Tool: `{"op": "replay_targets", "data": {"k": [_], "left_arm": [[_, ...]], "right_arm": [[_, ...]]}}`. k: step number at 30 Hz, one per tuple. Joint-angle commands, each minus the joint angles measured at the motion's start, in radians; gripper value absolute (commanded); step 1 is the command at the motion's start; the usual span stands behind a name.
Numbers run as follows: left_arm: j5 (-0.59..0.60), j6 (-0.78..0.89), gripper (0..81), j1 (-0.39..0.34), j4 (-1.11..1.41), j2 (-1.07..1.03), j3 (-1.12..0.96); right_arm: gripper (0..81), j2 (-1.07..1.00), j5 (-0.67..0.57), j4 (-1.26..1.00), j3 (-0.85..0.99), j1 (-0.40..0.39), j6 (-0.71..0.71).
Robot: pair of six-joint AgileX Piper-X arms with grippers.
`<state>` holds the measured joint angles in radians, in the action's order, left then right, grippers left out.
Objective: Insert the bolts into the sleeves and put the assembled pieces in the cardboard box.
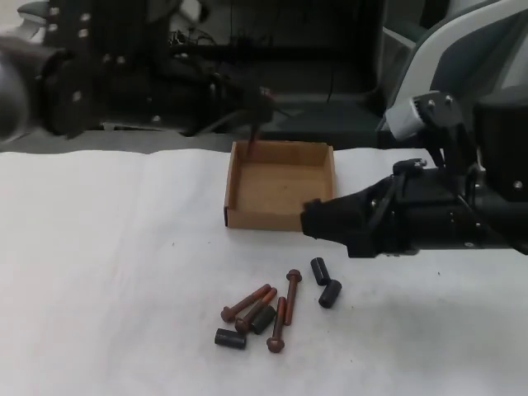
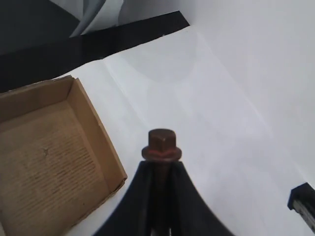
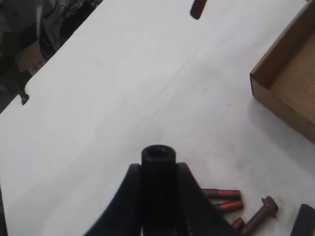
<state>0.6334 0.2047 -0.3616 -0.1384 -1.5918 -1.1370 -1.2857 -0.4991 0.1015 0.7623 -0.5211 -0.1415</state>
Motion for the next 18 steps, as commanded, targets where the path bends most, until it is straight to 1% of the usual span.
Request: {"op": "replay_targets", "data": {"k": [1, 4, 6, 8, 11, 15, 18], "left_arm": [[0.015, 0.013, 1.7, 0.014, 0.069, 0.083, 0.072], [0.008, 0.045, 1.7, 0.014, 0.161, 0.163, 0.162], [-0.001, 0.09, 1.7, 0.014, 0.288, 0.2, 0.225], [-0.004, 0.175, 1.7, 0.014, 0.446, 0.206, 0.273], [-0.004, 0.27, 1.7, 0.014, 0.615, 0.188, 0.317], [-0.004, 0.297, 1.7, 0.014, 0.656, 0.162, 0.321], [0.039, 0.337, 1.7, 0.006, 0.711, 0.146, 0.321]], "right_arm": [[0.6, 0.0, -0.019, -0.058, 0.004, 0.004, -0.018], [0.6, 0.0, -0.023, -0.085, 0.004, 0.004, -0.018], [0.6, -0.002, -0.029, -0.094, 0.004, 0.004, -0.024], [0.6, -0.008, -0.055, -0.112, 0.004, 0.004, -0.04], [0.6, -0.026, -0.065, -0.157, 0.004, 0.004, -0.053], [0.6, -0.062, -0.106, -0.247, 0.004, 0.004, -0.103], [0.6, -0.1, -0.136, -0.316, 0.004, 0.004, -0.157]]}}
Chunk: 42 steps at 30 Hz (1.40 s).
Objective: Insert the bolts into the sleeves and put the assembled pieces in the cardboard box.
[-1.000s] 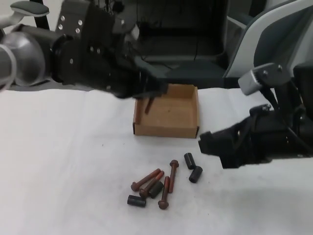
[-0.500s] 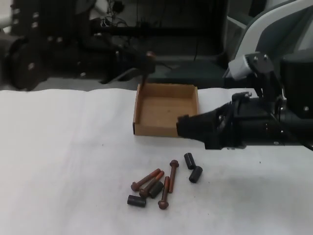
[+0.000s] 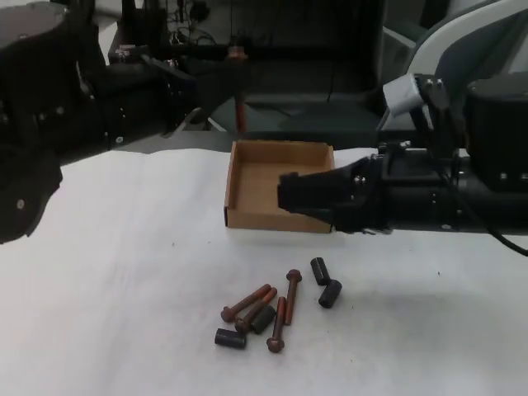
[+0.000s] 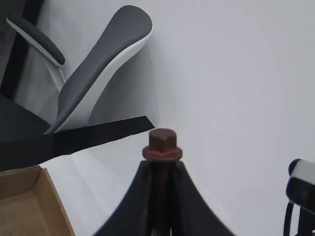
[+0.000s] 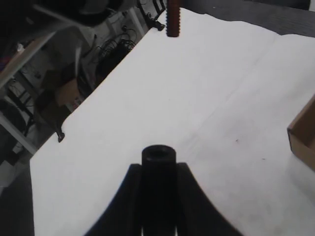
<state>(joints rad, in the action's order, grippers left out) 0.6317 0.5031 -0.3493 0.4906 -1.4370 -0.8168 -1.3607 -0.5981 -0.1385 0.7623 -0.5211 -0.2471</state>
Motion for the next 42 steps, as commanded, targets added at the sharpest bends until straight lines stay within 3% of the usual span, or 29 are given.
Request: {"op": "replay_targets", "data": {"k": [1, 19, 42], "left_arm": [[0.046, 0.052, 1.7, -0.01, 0.099, -0.01, 0.001], [0.18, 0.126, 1.7, -0.013, 0.098, -0.01, -0.001], [0.181, 0.164, 1.7, -0.013, 0.098, -0.01, -0.001]], "right_arm": [[0.6, -0.034, -0.037, -0.096, 0.004, 0.004, -0.071], [0.6, -0.079, -0.075, -0.152, 0.056, 0.004, -0.105], [0.6, -0.084, -0.077, -0.219, 0.056, 0.004, -0.039]]}}
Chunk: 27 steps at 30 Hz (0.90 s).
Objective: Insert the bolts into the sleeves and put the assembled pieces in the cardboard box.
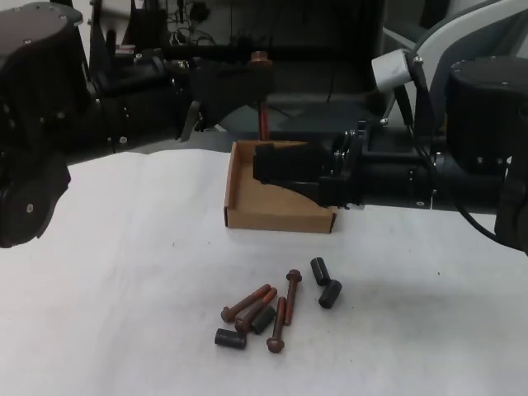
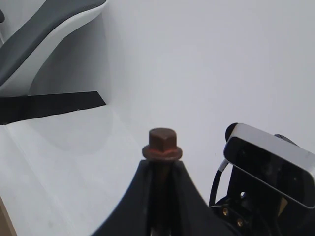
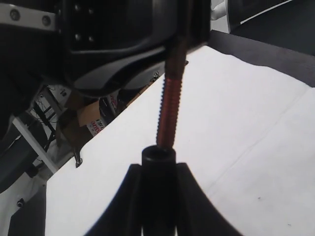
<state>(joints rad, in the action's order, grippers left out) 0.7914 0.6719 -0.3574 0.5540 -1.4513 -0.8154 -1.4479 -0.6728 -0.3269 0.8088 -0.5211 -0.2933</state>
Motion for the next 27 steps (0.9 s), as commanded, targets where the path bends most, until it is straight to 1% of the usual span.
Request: {"op": "replay_targets", "data": {"k": [1, 7, 22, 27], "left_arm": [[0.021, -0.005, 1.7, -0.005, 0.034, 0.004, -0.003], [0.021, -0.005, 1.7, -0.005, 0.034, 0.004, -0.003], [0.024, -0.005, 1.7, -0.005, 0.034, 0.004, -0.003], [0.067, -0.007, 1.7, -0.005, 0.034, 0.004, -0.003]], "right_arm": [[0.6, 0.003, 0.002, -0.036, 0.01, 0.004, 0.007], [0.6, 0.003, 0.004, -0.054, 0.01, 0.004, 0.007], [0.6, 0.003, 0.065, -0.06, 0.036, 0.004, -0.003], [0.6, 0.003, 0.065, -0.02, 0.042, 0.004, -0.003]]}}
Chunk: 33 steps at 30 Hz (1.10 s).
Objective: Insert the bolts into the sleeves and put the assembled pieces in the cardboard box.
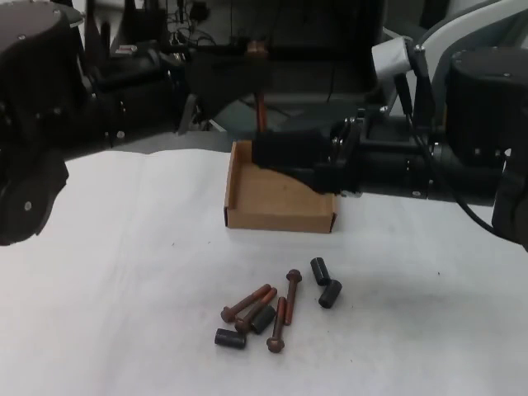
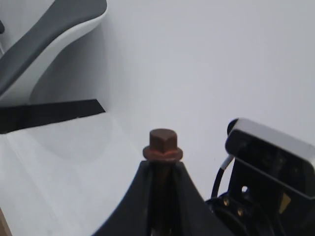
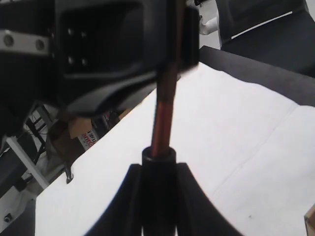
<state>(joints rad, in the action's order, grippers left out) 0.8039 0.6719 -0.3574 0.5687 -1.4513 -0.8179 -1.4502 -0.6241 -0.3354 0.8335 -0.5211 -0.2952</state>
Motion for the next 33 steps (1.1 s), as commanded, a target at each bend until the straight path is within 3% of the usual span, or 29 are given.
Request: {"op": "replay_targets", "data": {"k": [1, 12, 20, 24, 27, 33], "left_arm": [[0.057, -0.015, 1.7, -0.005, 0.02, 0.004, 0.0], [0.047, -0.091, 1.7, -0.005, 0.02, 0.004, 0.0], [-0.099, -0.104, 1.7, -0.005, 0.017, 0.004, 0.0], [-0.089, -0.104, 1.7, -0.007, -0.005, 0.004, 0.0], [-0.02, -0.154, 1.7, -0.027, -0.058, 0.004, 0.0], [-0.026, -0.233, 1.7, -0.104, -0.169, 0.004, 0.0]], "right_arm": [[0.6, 0.005, 0.016, -0.012, 0.02, 0.004, -0.002], [0.6, 0.005, 0.051, -0.013, 0.025, 0.011, -0.046], [0.6, 0.005, 0.057, -0.013, 0.027, 0.043, -0.07], [0.6, 0.005, 0.054, -0.013, 0.027, 0.043, -0.07], [0.6, 0.005, 0.032, -0.013, 0.027, 0.043, -0.065], [0.6, 0.005, -0.007, -0.013, 0.037, 0.043, -0.05]]}}
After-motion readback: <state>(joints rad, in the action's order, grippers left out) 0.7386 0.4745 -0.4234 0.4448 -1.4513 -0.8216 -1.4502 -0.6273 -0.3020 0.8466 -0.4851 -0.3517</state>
